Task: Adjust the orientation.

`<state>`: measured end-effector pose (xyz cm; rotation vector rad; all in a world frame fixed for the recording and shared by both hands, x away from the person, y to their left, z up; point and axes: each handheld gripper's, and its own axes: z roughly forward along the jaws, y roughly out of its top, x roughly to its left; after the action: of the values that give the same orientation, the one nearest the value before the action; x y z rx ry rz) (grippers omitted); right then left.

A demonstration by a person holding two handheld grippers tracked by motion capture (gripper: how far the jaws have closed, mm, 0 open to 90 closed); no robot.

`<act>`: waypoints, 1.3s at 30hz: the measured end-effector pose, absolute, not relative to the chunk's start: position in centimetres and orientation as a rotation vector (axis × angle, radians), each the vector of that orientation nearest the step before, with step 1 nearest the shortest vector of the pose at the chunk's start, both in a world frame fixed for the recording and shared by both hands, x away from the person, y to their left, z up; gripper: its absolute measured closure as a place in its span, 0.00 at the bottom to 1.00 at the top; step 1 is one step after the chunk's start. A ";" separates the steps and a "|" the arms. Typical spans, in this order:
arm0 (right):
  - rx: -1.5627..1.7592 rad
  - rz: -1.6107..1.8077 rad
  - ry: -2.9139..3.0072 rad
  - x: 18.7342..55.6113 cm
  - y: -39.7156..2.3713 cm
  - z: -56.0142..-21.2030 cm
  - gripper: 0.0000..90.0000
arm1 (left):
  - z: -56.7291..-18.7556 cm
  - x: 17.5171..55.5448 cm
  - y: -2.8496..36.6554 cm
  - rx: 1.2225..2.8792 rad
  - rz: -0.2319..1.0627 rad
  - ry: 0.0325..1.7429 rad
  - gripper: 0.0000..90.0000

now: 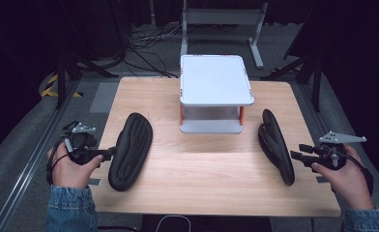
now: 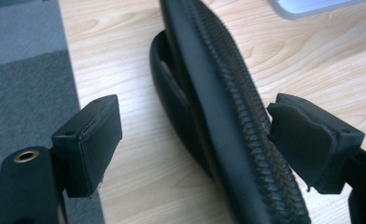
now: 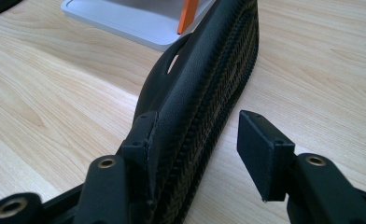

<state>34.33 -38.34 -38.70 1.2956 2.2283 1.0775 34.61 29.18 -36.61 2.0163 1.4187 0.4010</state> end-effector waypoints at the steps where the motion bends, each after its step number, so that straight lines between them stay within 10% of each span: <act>1: 1.298 1.078 2.228 34.3 -38.4 -38.7 0.56 | -36.6 34.7 29.1 2.034 0.400 1.404 0.20; 32: 1.328 1.046 2.225 33.1 -38.9 -39.2 0.55 | -41.7 38.2 26.7 2.188 0.096 1.492 0.18; 39: 1.326 1.045 2.227 33.1 -38.9 -39.3 0.55 | -40.7 37.8 26.4 2.159 0.122 1.472 0.42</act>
<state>33.15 -38.92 -39.27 1.3262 2.2267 1.0450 37.80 26.41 -40.67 2.1595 1.4715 0.1217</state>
